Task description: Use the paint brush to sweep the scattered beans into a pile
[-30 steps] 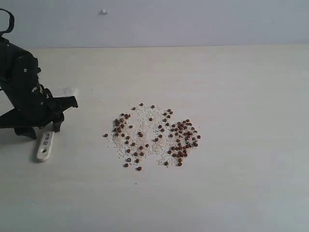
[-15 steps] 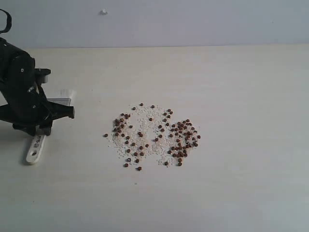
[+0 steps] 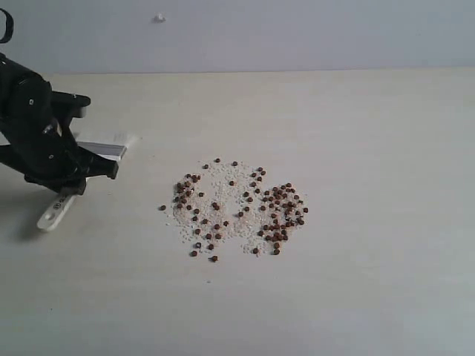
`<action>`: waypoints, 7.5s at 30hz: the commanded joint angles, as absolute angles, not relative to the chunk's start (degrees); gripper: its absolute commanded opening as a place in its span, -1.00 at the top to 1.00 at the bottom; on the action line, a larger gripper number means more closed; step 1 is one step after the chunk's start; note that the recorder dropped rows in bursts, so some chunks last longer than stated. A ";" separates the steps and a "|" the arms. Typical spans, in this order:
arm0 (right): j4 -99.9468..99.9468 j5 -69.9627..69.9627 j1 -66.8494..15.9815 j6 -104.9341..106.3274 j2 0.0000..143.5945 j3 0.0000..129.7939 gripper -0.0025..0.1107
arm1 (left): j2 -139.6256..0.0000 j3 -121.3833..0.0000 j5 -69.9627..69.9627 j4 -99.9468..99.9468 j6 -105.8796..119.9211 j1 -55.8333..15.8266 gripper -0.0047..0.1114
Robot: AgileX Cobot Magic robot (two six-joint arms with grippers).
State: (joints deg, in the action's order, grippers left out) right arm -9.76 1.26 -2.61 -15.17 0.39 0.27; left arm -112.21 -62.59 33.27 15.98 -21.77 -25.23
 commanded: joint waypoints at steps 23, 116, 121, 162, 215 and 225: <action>-9.96 -8.40 -2.69 -15.12 0.00 0.00 0.96 | -111.53 -71.43 41.65 15.45 -3.94 -25.17 0.92; 66.24 -5.71 -26.95 -34.22 109.87 77.37 0.09 | -117.39 -76.05 45.11 -5.66 2.76 -26.54 -0.17; 64.92 -2.54 -26.95 -34.75 108.75 77.37 0.09 | -119.16 -76.02 42.95 -3.40 2.10 -28.41 -0.17; 76.61 -23.62 -27.06 -34.64 109.96 67.56 0.09 | -114.02 -86.40 57.35 3.01 7.25 -28.48 0.92; 53.64 -47.98 -28.62 -7.61 128.85 69.90 0.18 | -111.25 -91.24 65.68 -20.05 19.75 -28.58 0.92; 55.90 -48.01 -28.62 -21.23 128.74 72.35 0.96 | -111.14 -91.24 57.88 -23.35 23.66 -28.58 0.67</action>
State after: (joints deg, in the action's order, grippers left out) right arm 57.42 -46.47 -28.62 -13.66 129.05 71.95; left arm -112.08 -90.81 65.43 -20.84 22.91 -28.27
